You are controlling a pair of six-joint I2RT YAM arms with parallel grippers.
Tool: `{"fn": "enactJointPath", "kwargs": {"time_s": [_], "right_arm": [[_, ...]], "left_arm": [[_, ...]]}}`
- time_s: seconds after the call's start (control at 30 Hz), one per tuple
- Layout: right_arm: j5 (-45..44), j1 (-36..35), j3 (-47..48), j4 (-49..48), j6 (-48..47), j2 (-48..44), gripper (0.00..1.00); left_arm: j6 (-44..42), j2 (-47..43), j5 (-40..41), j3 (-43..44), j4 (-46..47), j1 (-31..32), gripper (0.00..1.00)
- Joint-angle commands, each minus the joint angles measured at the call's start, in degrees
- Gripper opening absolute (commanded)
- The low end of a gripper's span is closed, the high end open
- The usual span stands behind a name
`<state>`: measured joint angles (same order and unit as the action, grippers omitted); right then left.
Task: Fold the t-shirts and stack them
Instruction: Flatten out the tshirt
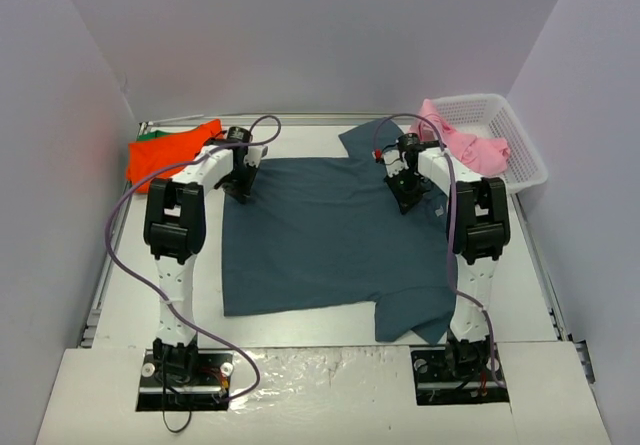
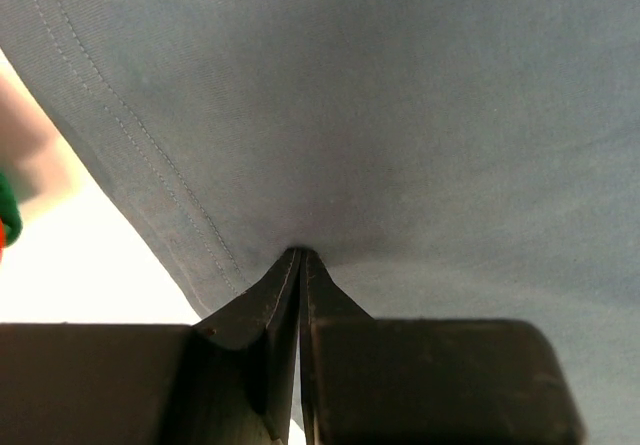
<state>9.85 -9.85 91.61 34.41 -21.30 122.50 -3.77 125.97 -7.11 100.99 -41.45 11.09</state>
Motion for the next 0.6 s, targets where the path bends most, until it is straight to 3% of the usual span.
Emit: {"fn": "enactJointPath", "kwargs": {"time_s": [0.0,0.57], "right_arm": [[-1.5,-0.26,2.33,1.44,0.38,3.18,0.0],[-2.46,-0.35,16.56,4.43,0.03,13.81,0.0]], "left_arm": [[0.96,3.14,1.93,1.66,-0.38,-0.37,0.02],[2.54,10.25,2.37,17.65,-3.81,-1.25,0.02]]}}
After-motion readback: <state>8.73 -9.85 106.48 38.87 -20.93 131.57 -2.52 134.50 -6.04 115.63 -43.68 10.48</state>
